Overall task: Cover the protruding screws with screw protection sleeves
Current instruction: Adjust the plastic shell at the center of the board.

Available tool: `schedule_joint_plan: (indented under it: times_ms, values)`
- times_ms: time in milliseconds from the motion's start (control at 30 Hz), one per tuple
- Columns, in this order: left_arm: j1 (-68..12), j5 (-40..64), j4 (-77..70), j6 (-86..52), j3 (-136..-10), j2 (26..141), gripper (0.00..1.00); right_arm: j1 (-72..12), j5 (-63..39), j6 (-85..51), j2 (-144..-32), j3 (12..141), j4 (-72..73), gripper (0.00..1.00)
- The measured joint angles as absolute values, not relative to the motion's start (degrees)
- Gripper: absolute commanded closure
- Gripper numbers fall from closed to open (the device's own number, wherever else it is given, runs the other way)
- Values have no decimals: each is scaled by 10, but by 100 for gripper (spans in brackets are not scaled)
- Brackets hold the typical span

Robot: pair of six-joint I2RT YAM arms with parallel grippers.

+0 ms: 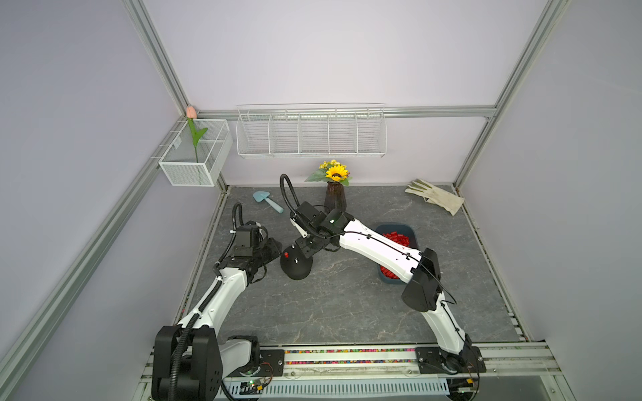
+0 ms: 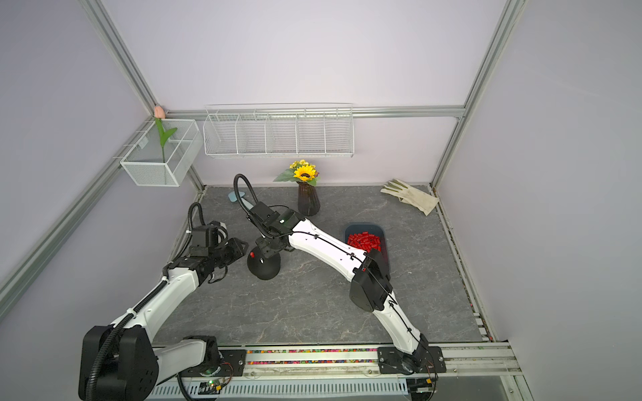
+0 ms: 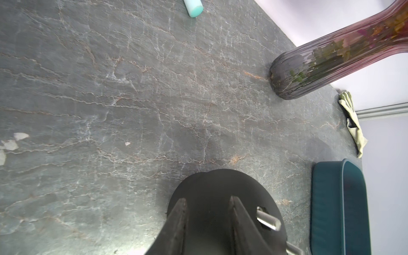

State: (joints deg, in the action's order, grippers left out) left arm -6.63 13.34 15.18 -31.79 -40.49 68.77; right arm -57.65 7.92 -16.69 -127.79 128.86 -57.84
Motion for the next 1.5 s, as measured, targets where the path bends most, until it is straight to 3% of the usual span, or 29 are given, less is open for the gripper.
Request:
schedule_joint_plan:
  times_ms: [1500]
  values:
    - [-96, 192, 50, -330, -391, 762, 68, -576, 82, -163, -1304, 1330, -595, 89]
